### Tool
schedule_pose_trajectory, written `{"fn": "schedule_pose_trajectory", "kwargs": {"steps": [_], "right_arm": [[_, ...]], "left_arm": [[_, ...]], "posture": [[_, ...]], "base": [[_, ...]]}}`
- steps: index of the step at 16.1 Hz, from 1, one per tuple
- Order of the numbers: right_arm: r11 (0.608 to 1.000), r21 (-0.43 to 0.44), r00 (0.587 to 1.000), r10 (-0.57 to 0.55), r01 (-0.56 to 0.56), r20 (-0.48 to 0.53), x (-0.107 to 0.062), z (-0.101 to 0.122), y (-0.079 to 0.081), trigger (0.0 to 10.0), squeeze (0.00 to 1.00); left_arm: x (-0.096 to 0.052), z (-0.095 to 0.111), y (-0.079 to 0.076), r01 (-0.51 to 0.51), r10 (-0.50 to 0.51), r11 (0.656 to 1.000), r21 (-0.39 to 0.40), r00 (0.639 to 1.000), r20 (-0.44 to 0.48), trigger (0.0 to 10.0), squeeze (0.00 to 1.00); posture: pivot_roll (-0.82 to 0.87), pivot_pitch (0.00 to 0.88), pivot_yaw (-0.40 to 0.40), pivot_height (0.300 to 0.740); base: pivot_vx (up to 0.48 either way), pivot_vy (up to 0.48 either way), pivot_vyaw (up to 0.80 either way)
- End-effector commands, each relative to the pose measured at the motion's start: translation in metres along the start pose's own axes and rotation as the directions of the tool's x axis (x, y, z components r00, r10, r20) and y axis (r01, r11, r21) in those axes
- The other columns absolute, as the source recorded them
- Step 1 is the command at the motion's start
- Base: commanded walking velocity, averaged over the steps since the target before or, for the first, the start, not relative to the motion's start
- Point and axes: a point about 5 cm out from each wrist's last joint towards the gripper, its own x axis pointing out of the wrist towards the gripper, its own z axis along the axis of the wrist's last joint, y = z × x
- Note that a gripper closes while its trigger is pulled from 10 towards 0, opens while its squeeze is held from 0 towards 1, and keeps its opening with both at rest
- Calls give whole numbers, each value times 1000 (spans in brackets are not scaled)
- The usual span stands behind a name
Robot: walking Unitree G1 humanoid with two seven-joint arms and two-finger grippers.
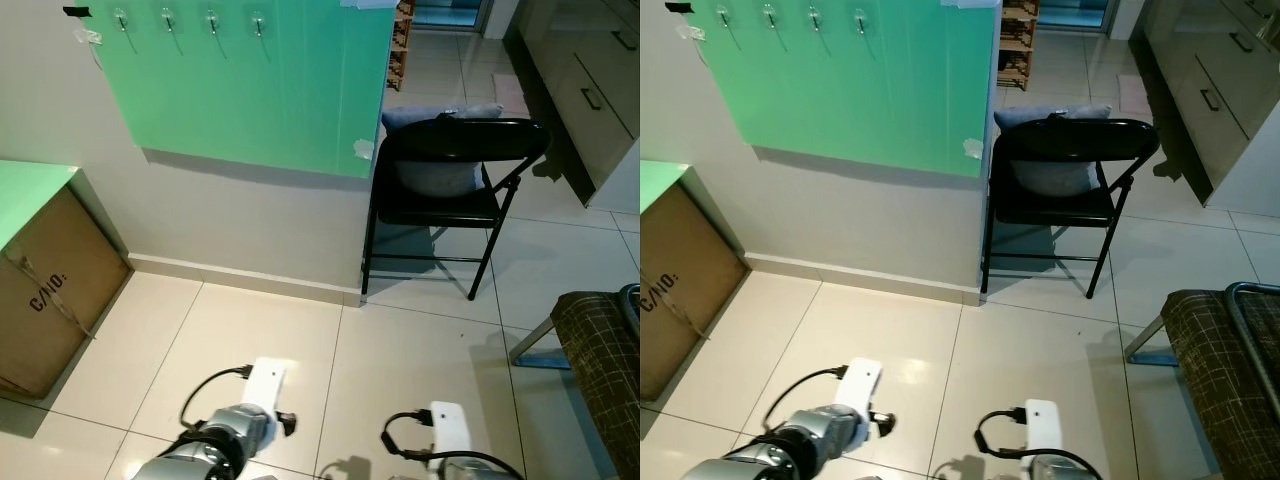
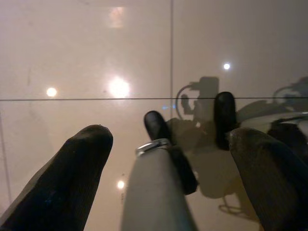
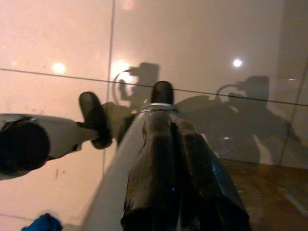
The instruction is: Hang keys on a hook
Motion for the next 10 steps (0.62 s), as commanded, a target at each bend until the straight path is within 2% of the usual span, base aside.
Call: {"fn": "schedule_pose_trajectory", "kwargs": {"steps": [1,2,3,4,5,6,7,8,9,10], "right_arm": [[999,-30,1000,10,-9,28,0,8,2,10000,0],[997,-72,993,19,-11,120,-1,28,2,10000,0],[995,-95,959,46,-20,281,-7,68,2,10000,0],[991,-133,904,66,-10,423,-17,105,-1,10000,0],[986,-165,839,95,-6,536,-29,133,0,10000,0],[983,-182,757,125,-8,641,-45,157,3,10000,0],[983,-183,679,145,-16,719,-64,170,6,10000,0],[978,-207,574,182,-22,799,-89,169,12,10000,0],[977,-213,485,197,-22,852,-116,158,15,10000,0],[976,-216,453,196,-8,870,-127,151,15,10000,0]], "left_arm": [[-1,10,0,11,-12,1000,24,999,37,10000,0],[-5,38,-2,14,-25,997,75,989,144,10000,0],[-15,75,6,49,-53,999,22,949,310,10000,0],[-28,100,26,24,-50,998,61,890,454,10000,0],[-42,124,32,9,-53,997,80,812,581,10000,0],[-55,143,33,16,-68,996,83,731,678,10000,0],[-64,149,36,12,-69,997,82,682,728,10000,0],[-75,148,42,-20,-47,997,76,625,779,10000,0],[-89,136,50,-24,-72,994,108,601,796,10000,0],[-96,129,54,23,-97,994,105,601,793,10000,0]], "posture": [[-127,0,42,740],[-134,0,49,740],[-130,0,49,740],[-129,0,49,740],[-129,0,52,740],[-125,0,54,740],[-119,0,52,740],[-115,0,47,740],[-103,0,46,740],[-97,0,46,740]], "base": [[0,0,0],[0,0,0],[0,0,0],[0,0,0],[0,0,0],[0,0,0],[0,0,0],[0,0,0],[0,0,0],[0,0,0]]}}
